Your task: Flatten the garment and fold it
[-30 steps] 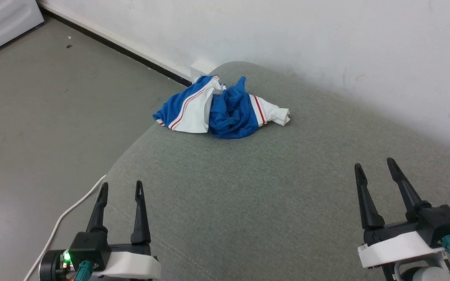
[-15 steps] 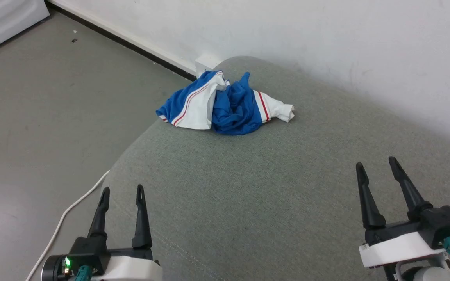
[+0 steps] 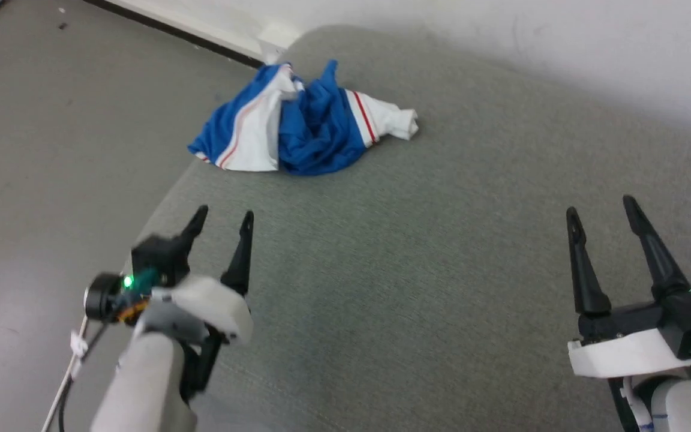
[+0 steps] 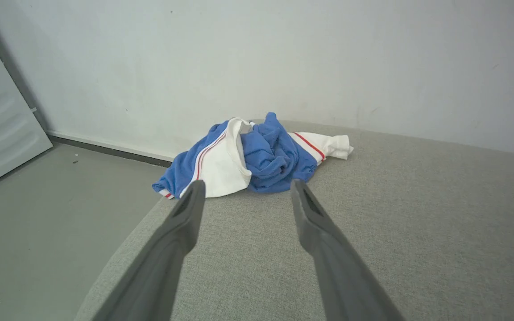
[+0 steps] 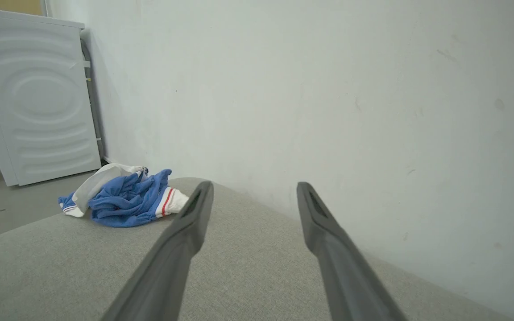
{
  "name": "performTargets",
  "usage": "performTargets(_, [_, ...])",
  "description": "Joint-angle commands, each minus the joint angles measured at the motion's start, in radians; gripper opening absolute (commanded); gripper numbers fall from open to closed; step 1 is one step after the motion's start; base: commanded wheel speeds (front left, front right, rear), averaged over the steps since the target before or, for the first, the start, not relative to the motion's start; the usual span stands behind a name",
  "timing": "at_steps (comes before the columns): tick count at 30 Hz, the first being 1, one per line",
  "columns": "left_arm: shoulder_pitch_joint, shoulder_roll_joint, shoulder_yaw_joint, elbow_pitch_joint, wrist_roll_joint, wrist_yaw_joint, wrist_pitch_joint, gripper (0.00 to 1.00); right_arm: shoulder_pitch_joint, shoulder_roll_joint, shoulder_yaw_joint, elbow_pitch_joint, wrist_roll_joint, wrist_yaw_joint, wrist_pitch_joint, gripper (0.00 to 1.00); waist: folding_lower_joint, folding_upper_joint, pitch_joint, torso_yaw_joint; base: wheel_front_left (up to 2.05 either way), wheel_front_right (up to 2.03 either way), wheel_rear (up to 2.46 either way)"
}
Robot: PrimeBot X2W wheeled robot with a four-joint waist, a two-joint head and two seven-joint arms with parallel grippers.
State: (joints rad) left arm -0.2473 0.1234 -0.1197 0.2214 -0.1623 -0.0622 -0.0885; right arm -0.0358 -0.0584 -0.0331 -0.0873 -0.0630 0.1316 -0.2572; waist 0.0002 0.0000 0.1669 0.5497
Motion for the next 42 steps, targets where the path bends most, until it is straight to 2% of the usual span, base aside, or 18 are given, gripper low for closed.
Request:
performTargets(1, [-0.062, 0.021, -0.001, 0.031, -0.01, -0.015, 0.045, 1.0, -0.021, -0.01, -0.002, -0.012, -0.009, -0.001, -0.005, 1.0, -0.0002, 0.0, 0.137, -0.114, 0.0, 0.0, 0.0])
performTargets(5, [-0.218, 0.078, 0.003, 0.099, -0.047, -0.044, 0.16, 1.0, -0.06, -0.036, 0.009, -0.033, -0.007, -0.001, -0.005, 1.0, -0.0002, 0.0, 0.228, -0.186, 0.0, 0.0, 0.0])
performTargets(11, [-0.415, 0.203, 0.001, 0.209, -0.11, -0.064, 0.355, 1.0, -0.119, -0.059, 0.004, -0.066, 0.005, -0.001, -0.005, 1.0, -0.0002, 0.0, 0.342, -0.291, 0.0, 0.0, 0.0])
performTargets(15, [-0.512, 0.303, -0.007, 0.297, -0.151, -0.067, 0.503, 1.0, -0.146, -0.056, -0.006, -0.083, 0.014, -0.001, -0.005, 1.0, -0.0002, 0.0, 0.396, -0.35, 0.0, 0.0, 0.0])
performTargets(16, [-0.512, 0.303, -0.007, 0.297, -0.151, -0.067, 0.503, 1.0, -0.146, -0.056, -0.006, -0.083, 0.014, -0.001, -0.005, 1.0, -0.0002, 0.0, 0.396, -0.35, 0.0, 0.0, 0.0])
performTargets(20, [-0.573, 0.386, -0.004, 0.373, -0.195, -0.068, 0.611, 1.0, -0.158, -0.048, -0.011, -0.087, 0.018, -0.001, -0.005, 1.0, -0.0002, 0.0, 0.429, -0.396, 0.0, 0.0, 0.0])
performTargets(24, [-0.602, 0.436, -0.008, 0.403, -0.256, -0.068, 0.651, 1.0, -0.167, -0.039, -0.015, -0.084, 0.02, -0.001, -0.005, 1.0, -0.0002, 0.0, 0.452, -0.427, 0.0, 0.0, 0.0])
performTargets(29, [-0.611, 0.449, -0.038, 0.427, -0.349, -0.068, 0.712, 1.0, -0.169, -0.035, -0.021, -0.083, 0.018, -0.001, -0.005, 1.0, -0.0002, 0.0, 0.466, -0.434, 0.0, 0.0, 0.0])
performTargets(30, [-0.608, 0.446, -0.041, 0.435, -0.375, -0.068, 0.733, 0.48, -0.168, -0.035, -0.021, -0.082, 0.016, -0.001, -0.005, 1.0, -0.0002, 0.0, 0.466, -0.433, 0.0, 0.0, 0.0])
performTargets(31, [-0.604, 0.445, -0.048, 0.438, -0.398, -0.068, 0.752, 0.02, -0.168, -0.034, -0.021, -0.081, 0.015, -0.001, -0.005, 1.0, -0.0002, 0.0, 0.465, -0.432, 0.0, 0.0, 0.0])
performTargets(33, [-0.593, 0.442, -0.063, 0.438, -0.443, -0.068, 0.777, 0.0, -0.168, -0.032, -0.021, -0.076, 0.011, -0.001, -0.005, 1.0, -0.0002, 0.0, 0.456, -0.429, 0.0, 0.0, 0.0])
performTargets(36, [-0.582, 0.444, -0.069, 0.436, -0.492, -0.068, 0.761, 0.0, -0.166, -0.031, -0.02, -0.067, 0.009, -0.001, -0.005, 1.0, -0.0002, 0.0, 0.43, -0.422, 0.0, 0.0, 0.0])
performTargets(42, [-0.57, 0.474, -0.07, 0.425, -0.535, -0.068, 0.631, 0.0, -0.148, -0.028, -0.019, -0.04, 0.007, -0.001, -0.005, 1.0, -0.0002, 0.0, 0.321, -0.409, 0.0, 0.0, 0.0])
